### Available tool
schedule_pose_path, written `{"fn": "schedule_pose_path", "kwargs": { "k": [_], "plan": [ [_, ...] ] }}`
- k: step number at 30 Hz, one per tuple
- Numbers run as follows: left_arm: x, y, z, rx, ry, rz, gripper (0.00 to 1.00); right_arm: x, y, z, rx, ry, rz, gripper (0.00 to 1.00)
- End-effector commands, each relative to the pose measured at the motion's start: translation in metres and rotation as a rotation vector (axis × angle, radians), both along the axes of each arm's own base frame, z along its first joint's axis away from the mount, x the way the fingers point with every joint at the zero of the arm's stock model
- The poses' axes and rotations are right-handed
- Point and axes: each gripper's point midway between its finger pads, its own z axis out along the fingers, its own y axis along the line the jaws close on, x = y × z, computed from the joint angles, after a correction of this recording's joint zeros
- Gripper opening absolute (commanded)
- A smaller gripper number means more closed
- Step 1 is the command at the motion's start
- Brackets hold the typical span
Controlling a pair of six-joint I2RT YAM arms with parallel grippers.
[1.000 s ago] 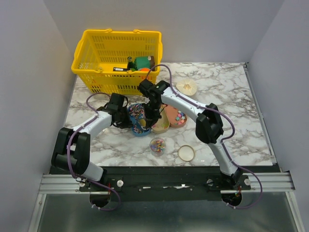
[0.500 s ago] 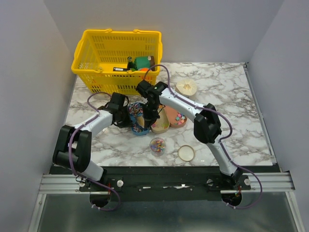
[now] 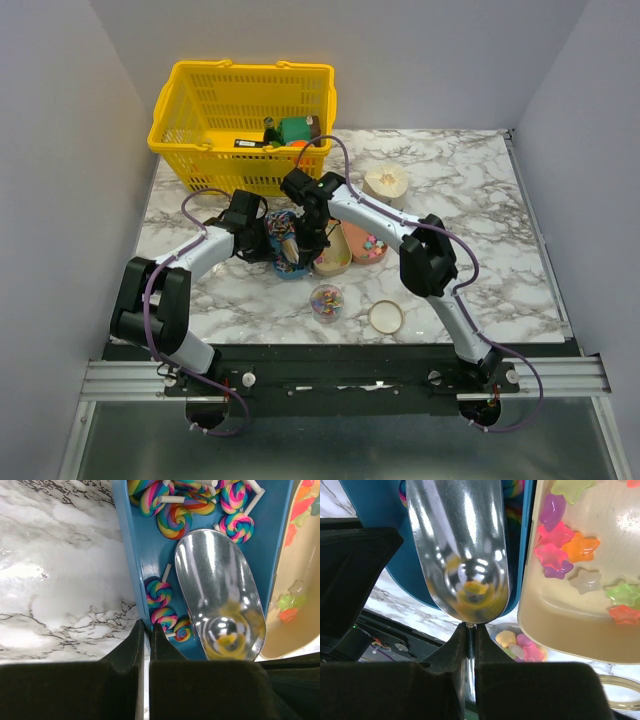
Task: Pack the candies
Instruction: Scoop the fake candies from the storage box.
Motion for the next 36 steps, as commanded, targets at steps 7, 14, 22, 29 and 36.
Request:
{"fn": "schedule_pose_path", "kwargs": {
  "k": [7,14,22,29,36],
  "plan": [
    [-0.028,0.002,-0.023,0.043,0.117,-0.062,0.00,0.020,-0.002,0.002,0.012,-0.045,0.017,0.01],
    [-0.026,0.005,-0.019,0.059,0.099,-0.059,0.00,-0.010,-0.021,0.009,0.007,0.036,0.115,0.01],
    [-0.018,0.006,-0.004,0.071,0.039,-0.064,0.00,-0.023,-0.033,0.006,-0.026,0.084,0.177,0.01],
    [-0.017,0.010,0.005,0.078,-0.007,-0.050,0.14,-0.021,-0.029,-0.003,-0.022,0.118,0.163,0.01],
    [-0.024,0.006,0.000,0.078,0.015,-0.077,0.00,-0.003,-0.007,-0.017,0.032,0.119,0.104,0.01]
  ]
}}
